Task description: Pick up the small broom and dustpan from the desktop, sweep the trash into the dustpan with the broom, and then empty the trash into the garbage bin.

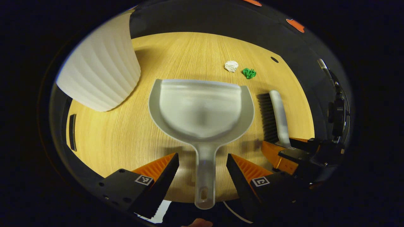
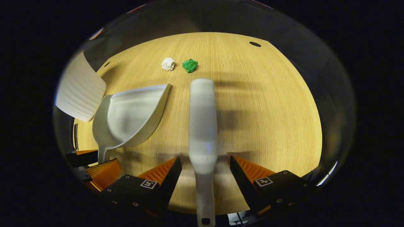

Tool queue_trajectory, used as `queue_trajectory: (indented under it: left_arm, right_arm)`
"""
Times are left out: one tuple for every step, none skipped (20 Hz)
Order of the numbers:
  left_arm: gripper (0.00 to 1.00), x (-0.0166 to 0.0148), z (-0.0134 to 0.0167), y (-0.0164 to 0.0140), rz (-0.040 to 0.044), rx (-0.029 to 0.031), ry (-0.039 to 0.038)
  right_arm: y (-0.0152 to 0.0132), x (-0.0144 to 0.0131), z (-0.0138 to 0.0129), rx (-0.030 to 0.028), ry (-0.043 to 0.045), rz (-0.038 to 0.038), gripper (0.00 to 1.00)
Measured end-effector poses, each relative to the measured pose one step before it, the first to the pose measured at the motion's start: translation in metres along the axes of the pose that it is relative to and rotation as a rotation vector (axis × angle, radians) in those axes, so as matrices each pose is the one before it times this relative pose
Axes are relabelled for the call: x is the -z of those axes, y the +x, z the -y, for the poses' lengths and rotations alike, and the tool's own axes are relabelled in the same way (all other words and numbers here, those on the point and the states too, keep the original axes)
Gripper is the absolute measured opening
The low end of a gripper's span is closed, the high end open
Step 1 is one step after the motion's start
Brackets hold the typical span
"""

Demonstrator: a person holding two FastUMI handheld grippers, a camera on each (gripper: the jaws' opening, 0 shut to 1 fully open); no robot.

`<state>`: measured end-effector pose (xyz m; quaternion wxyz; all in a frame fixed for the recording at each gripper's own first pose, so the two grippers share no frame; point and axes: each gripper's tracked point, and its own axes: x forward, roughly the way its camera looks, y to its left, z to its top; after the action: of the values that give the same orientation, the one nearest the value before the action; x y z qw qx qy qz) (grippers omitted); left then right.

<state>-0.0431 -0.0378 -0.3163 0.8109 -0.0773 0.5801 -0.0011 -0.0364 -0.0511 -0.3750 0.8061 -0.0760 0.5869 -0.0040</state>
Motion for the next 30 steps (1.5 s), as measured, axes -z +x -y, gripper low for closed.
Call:
queue_trajectory:
  left_arm:
    - [0.97, -0.00144, 0.00024, 0.00242, -0.00577, 0.00233, 0.00435]
    - [0.97, -0.00054, -0.00009, 0.00404, -0.00896, -0.00019, 0.00282]
    - [0.97, -0.00006, 0.00141, 0.00028, -0.00937, 0.00218, 0.00205]
    - [0.97, 0.001, 0.00028, 0.00073, -0.00835, 0.00359, -0.00296]
    - [0.98, -0.00045, 0.00158, 0.00111, -0.00688, 0.00928, -0.00154]
    - [0.98, 0.00117, -0.00021, 0.00023, -0.00935, 0.00131, -0.00095]
    - [0.97, 0.00089, 0.00094, 0.0002, -0.00861, 0.00551, -0.00509]
    - [0.97, 0.00152, 0.00115, 0.00086, -0.00955, 0.00593, -0.00516]
    - [0.98, -0.00042, 0.00112, 0.00158, -0.00368, 0.00918, -0.00203]
    - [0.97, -0.00046, 0.00088, 0.0011, -0.00727, 0.00356, -0.00128]
    - [0.97, -0.00012, 0.00078, 0.00016, -0.00728, 0.00568, -0.00325]
    - [0.96, 0.00165, 0.00202, 0.00116, -0.00915, 0.0064, -0.00403]
    - [0.93, 0.00019, 0.00175, 0.00126, -0.00735, 0.00848, 0.00283]
    - [0.91, 0.00195, 0.00222, 0.0002, -0.01326, 0.01559, 0.00112]
    - [0.87, 0.00147, 0.00214, 0.00047, -0.01182, 0.00862, -0.00481]
    - [0.84, 0.0019, 0.00079, -0.0002, -0.01019, 0.00082, 0.003]
    - [0.81, 0.0008, -0.00019, -0.00088, -0.00651, -0.00472, 0.00471]
    - [0.79, -0.00184, -0.00006, 0.00196, 0.00552, 0.00073, 0.00292]
    - [0.77, -0.0005, 0.00087, 0.00136, -0.00044, 0.00375, 0.00099]
    - [0.76, 0.00035, -0.00076, -0.00028, -0.00267, -0.0096, -0.0018]
    - [0.69, -0.00097, -0.00133, 0.00032, -0.00052, -0.00423, -0.00422]
    - [0.66, 0.00031, -0.00144, 0.00019, -0.00002, -0.00917, -0.0083]
    - [0.59, -0.00128, -0.00186, 0.00027, 0.00099, -0.00858, -0.00815]
    - [0.5, -0.00149, -0.00351, -0.00087, -0.00324, -0.01298, -0.01084]
    - [0.41, -0.00337, -0.0009, -0.00312, -0.00092, -0.00462, -0.01328]
    - [0.39, 0.00091, -0.00033, 0.00094, -0.00439, -0.00443, 0.00742]
    - [0.38, -0.00075, -0.00031, -0.00061, -0.00383, -0.00981, 0.01028]
    - [0.38, 0.00126, -0.00117, 0.00087, -0.00148, -0.01181, 0.00672]
    - [0.37, 0.00034, -0.00085, -0.00012, -0.0038, -0.01055, 0.00614]
    - [0.36, 0.00051, -0.00066, -0.00009, -0.00408, -0.00839, 0.00887]
  right_arm:
    - [0.00287, 0.00066, 0.00042, 0.00862, -0.00699, -0.01489, 0.96]
    - [0.00225, 0.00237, -0.00102, 0.00199, -0.0066, -0.01622, 0.96]
    - [0.00012, -0.00095, 0.0001, 0.00344, -0.00589, -0.00866, 0.96]
    - [0.00074, -0.00227, -0.00176, 0.00054, -0.00146, 0.00145, 0.96]
    - [-0.00039, 0.0003, -0.00094, -0.00286, -0.00882, -0.01625, 0.96]
    - [0.00033, 0.00139, -0.00046, -0.00067, -0.00484, -0.00885, 0.96]
    - [0.00002, -0.00064, -0.00007, -0.00024, -0.00581, -0.00738, 0.97]
    - [0.00126, -0.00179, 0.00037, 0.00047, 0.00018, 0.00308, 0.97]
    - [0.0003, -0.00045, -0.00051, 0.00014, -0.00239, 0.00034, 0.96]
    - [0.00039, 0.00058, -0.00183, -0.00275, -0.00513, 0.00077, 0.95]
    - [0.00039, 0.00028, -0.00063, -0.00168, -0.00602, -0.0049, 0.96]
    - [-0.0012, 0.00163, -0.00022, -0.00028, -0.00877, -0.00623, 0.95]
    - [0.00009, 0.00007, -0.00051, 0.00252, -0.00534, -0.00041, 0.94]
    - [0.00041, 0.00158, -0.00198, -0.00106, -0.00576, -0.0054, 0.91]
    - [0.00103, 0.00148, -0.00219, -0.00106, -0.01093, -0.00551, 0.89]
    - [-0.00002, 0.00184, -0.00186, -0.00234, -0.01165, -0.00796, 0.75]
    - [-0.00045, 0.00193, -0.00148, -0.0027, -0.01496, -0.00725, 0.83]
    - [-0.00078, -0.00073, -0.00107, -0.00115, -0.00575, 0.00274, 0.68]
    - [-0.00066, -0.00029, -0.00049, 0.00058, 0.00308, 0.00071, 0.76]
    - [-0.00117, 0.00053, -0.00123, -0.00091, 0.00282, 0.00052, 0.72]
    - [-0.0002, -0.00085, -0.00037, 0.00008, 0.00168, -0.002, 0.69]
    - [0.00123, 0.00051, -0.00135, 0.00036, 0.00113, 0.00274, 0.63]
    - [0.0013, -0.00159, -0.00033, 0.00208, 0.00649, -0.00048, 0.6]
    - [-0.0006, 0.00132, -0.00132, 0.00067, 0.00986, -0.00438, 0.52]
    - [-0.00096, -0.00025, 0.00072, 0.00456, 0.00828, -0.00435, 0.47]
    - [-0.00198, -0.00069, 0.00175, 0.00338, 0.01209, -0.0016, 0.43]
    - [-0.00083, -0.00016, -0.00024, -0.00355, 0.00468, -0.00143, 0.29]
    - [0.00324, 0.00047, -0.00006, -0.00068, -0.00316, 0.00256, 0.29]
    - [-0.00067, -0.00123, -0.00072, -0.00123, -0.00514, 0.00102, 0.29]
    - [-0.00006, 0.00042, 0.00101, 0.00225, 0.01016, 0.00298, 0.28]
